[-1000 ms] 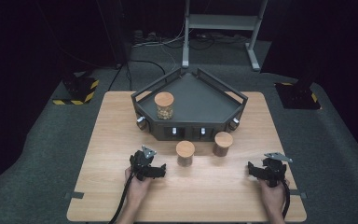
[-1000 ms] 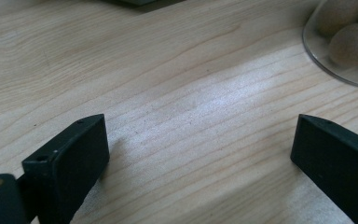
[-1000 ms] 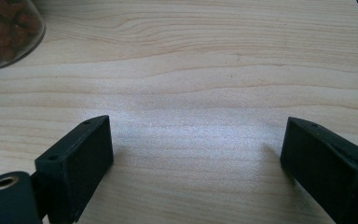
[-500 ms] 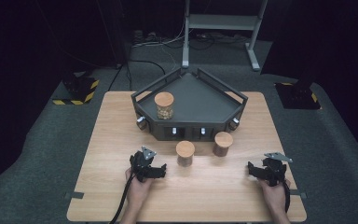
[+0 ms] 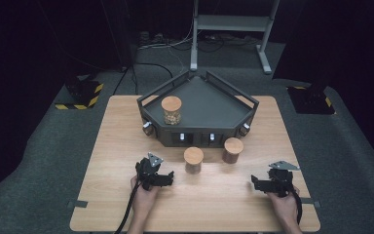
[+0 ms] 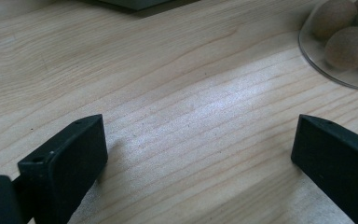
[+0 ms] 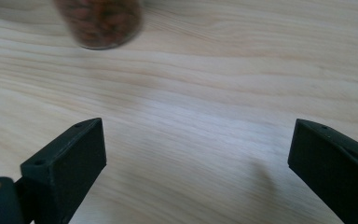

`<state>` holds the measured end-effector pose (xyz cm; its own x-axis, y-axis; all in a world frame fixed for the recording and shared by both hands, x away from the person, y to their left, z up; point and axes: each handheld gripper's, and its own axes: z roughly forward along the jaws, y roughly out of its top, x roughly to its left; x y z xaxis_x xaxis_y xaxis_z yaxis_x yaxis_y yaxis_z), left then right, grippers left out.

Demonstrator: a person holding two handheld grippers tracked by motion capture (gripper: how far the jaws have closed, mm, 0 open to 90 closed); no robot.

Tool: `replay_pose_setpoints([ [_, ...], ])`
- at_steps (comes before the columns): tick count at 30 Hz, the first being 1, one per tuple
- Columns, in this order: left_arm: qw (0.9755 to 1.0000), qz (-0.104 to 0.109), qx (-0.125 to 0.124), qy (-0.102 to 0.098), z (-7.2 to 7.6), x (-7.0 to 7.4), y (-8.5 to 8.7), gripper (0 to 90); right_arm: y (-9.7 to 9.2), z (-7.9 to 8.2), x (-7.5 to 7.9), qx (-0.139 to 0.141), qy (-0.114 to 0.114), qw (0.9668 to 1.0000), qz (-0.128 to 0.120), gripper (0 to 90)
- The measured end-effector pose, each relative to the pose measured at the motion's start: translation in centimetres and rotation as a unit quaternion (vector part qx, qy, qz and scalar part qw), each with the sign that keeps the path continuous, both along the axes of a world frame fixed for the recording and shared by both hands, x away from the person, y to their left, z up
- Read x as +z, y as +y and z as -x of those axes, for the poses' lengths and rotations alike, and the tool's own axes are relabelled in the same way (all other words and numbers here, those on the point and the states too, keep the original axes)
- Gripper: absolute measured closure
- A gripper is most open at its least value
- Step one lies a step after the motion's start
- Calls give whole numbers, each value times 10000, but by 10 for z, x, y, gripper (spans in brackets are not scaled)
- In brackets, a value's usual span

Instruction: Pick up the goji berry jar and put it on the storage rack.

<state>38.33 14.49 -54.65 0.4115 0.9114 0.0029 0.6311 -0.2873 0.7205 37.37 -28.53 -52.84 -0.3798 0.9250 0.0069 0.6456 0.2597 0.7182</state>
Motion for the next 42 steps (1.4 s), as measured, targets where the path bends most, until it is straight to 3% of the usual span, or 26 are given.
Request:
replay_pose_setpoints([
  [7, 10000, 7, -5, 3, 0, 0, 0, 37, 21, 2, 13, 505, -12, 9987, -29, 35],
  [13, 10000, 6, -7, 4, 0, 0, 0, 36, 36, 4, 13, 753, 7, 9971, -116, 39],
  [42, 10000, 6, -18, 6, 0, 0, 0, 35, 114, 11, 0, 1610, 49, 9867, -223, 59],
])
